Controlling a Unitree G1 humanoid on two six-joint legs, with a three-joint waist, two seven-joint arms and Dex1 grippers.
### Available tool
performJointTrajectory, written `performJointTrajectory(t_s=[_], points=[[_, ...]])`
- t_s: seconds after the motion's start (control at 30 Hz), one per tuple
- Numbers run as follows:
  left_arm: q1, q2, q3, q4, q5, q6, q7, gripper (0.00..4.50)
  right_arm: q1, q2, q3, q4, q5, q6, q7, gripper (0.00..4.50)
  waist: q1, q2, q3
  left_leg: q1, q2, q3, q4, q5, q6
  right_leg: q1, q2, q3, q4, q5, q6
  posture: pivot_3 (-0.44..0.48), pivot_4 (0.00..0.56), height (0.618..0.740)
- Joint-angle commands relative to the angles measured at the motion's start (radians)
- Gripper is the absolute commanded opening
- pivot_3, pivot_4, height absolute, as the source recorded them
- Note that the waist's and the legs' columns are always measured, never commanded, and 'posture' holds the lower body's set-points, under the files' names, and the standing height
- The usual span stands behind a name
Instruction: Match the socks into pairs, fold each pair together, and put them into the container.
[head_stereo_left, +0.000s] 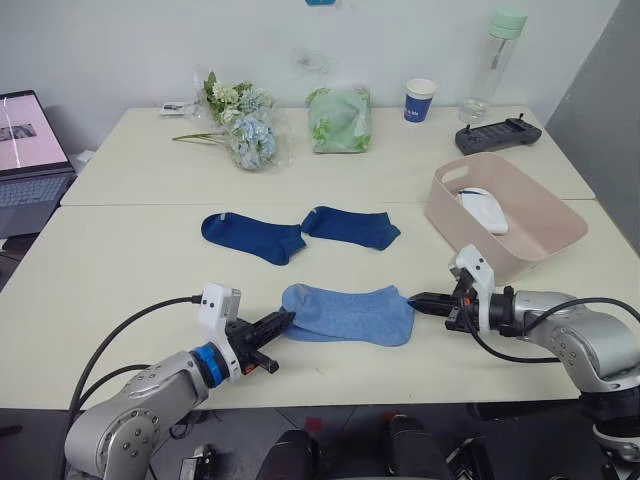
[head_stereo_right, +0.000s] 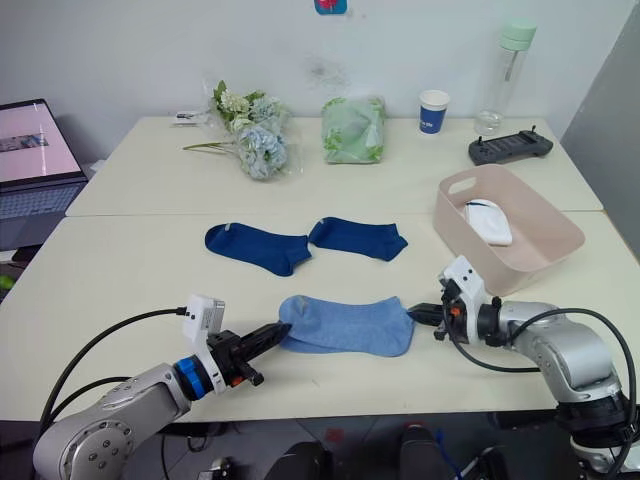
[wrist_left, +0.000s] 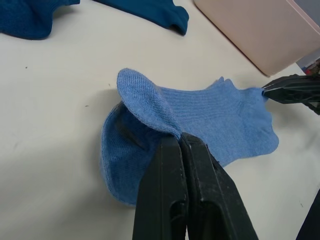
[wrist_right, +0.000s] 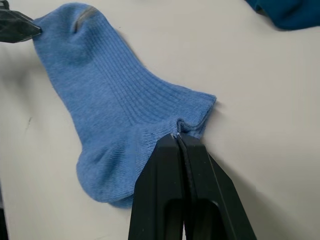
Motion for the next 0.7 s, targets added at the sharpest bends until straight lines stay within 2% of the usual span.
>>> performJointTrajectory(t_s=[0.03, 0.57, 0.7], points=[[0.009, 0.01, 0.005, -0.032, -0.016, -0.023, -0.011, 0.0, -0.021, 0.005, -0.006, -0.008, -0.001, -0.021, -0.003, 0.04, 0.001, 0.0, 0.0, 0.0, 0.0, 0.0, 0.0, 0.0, 0.0, 0.0, 0.0, 0.0, 0.0, 0.0, 0.0, 0.0, 0.15, 0.74], [0.05, 0.011, -0.028, -0.04, -0.007, -0.064, -0.021, 0.0, -0.073, 0.02, -0.034, -0.024, 0.054, 0.003, 0.004, 0.04, 0.003, 0.0, 0.0, 0.0, 0.0, 0.0, 0.0, 0.0, 0.0, 0.0, 0.0, 0.0, 0.0, 0.0, 0.0, 0.0, 0.15, 0.74], [0.051, 0.006, -0.042, -0.035, 0.001, -0.072, -0.02, 0.0, -0.061, -0.009, -0.009, -0.008, 0.021, -0.006, 0.001, 0.04, 0.003, 0.0, 0.0, 0.0, 0.0, 0.0, 0.0, 0.0, 0.0, 0.0, 0.0, 0.0, 0.0, 0.0, 0.0, 0.0, 0.15, 0.74]])
